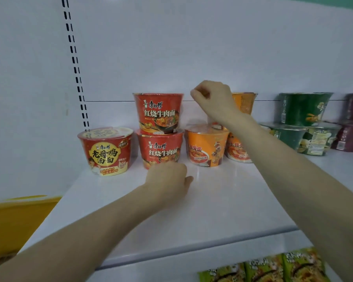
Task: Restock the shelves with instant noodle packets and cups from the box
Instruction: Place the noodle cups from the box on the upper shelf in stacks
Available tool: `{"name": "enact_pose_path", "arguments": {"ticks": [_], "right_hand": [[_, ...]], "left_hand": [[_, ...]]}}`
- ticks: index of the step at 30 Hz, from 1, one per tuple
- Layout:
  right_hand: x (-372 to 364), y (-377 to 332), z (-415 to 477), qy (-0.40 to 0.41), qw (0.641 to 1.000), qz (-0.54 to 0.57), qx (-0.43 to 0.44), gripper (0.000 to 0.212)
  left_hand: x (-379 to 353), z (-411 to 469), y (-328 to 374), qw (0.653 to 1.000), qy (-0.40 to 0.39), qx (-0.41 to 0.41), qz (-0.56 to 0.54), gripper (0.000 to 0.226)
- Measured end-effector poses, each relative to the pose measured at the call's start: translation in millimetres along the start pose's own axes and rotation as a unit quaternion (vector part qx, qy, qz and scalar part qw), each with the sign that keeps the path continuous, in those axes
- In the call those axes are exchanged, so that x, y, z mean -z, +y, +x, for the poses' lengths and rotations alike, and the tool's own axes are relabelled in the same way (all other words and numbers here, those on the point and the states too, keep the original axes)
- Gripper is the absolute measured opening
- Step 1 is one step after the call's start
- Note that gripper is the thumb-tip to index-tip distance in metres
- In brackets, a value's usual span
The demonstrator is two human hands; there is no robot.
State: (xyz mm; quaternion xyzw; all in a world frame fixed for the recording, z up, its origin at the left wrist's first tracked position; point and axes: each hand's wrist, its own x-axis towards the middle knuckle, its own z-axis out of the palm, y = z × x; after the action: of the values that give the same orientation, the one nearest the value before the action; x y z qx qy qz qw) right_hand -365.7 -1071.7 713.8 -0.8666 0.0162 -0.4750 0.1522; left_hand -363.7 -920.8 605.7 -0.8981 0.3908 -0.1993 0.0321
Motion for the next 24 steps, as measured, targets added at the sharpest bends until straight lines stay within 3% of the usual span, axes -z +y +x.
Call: {"name": "enact_pose_path", "arguments": {"ticks": [5, 11, 18, 24], "right_hand": [[28.2, 20.7, -41.7, -0.021, 0.999, -0.035, 0.001, 0.023], [71.2, 75.8, -70.3, -0.025, 0.992, -0.082, -0.092, 0.024], [100.3, 135.0, -60.2, -0.028, 0.989, -0.075, -0.121, 0.025], [97.9, 166.4, -20.4, -0.046, 0.994, 0.017, -0.097, 0.048]], "left_hand": [[5.2, -10.1, 34.6, 0.986, 0.059, -0.153, 0.033, 0.040], [7.3, 0.7, 76.6, 0.975, 0.058, -0.212, 0.024, 0.039], [6.8, 38.4, 114.8, 0.973, 0.060, -0.219, 0.038, 0.039], [6.4, 71.8, 114.3, 0.990, 0.076, -0.113, 0.048, 0.033]]}}
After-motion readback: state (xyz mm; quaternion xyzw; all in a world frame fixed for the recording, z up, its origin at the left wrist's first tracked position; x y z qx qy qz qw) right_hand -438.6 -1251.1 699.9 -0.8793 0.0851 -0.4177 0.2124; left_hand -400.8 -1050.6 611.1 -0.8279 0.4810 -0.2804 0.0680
